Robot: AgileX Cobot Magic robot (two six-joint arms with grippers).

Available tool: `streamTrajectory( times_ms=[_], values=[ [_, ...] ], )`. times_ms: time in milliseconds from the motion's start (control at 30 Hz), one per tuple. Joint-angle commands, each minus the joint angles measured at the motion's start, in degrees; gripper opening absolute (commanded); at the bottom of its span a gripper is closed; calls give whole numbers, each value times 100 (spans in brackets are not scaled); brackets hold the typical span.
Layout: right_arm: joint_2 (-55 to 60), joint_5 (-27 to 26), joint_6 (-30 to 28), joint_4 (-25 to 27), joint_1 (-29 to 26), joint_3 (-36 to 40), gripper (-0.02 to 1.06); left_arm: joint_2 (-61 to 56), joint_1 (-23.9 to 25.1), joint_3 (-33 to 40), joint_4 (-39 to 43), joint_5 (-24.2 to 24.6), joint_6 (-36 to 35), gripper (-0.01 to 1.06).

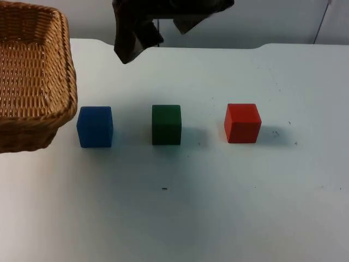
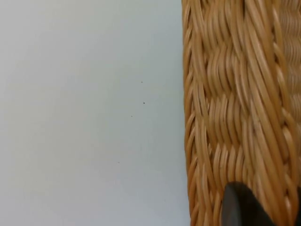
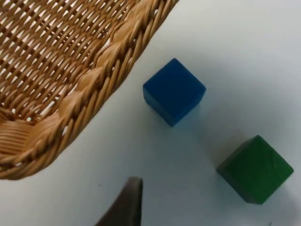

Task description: Pick up the basket with the left hand and place the blue cube into the basket with the right hand.

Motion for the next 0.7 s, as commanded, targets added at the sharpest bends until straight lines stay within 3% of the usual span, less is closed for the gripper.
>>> streamTrajectory(
  times_ms=[0,133,433,667],
  values=[
    [93,-191,-177,75,19,-59,96,-64,61,-24,-128,121,142,0],
    [471,-239,-368,200,19,-289,96,45,189,-24,210,298,167,0],
    [879,-387,-1021,662,19,-481,93,222,583,-48,13,469,418,0],
    [1164,-578,-1584,1061,19,-506,93,222,606,-299,31,699,418,0]
  ],
)
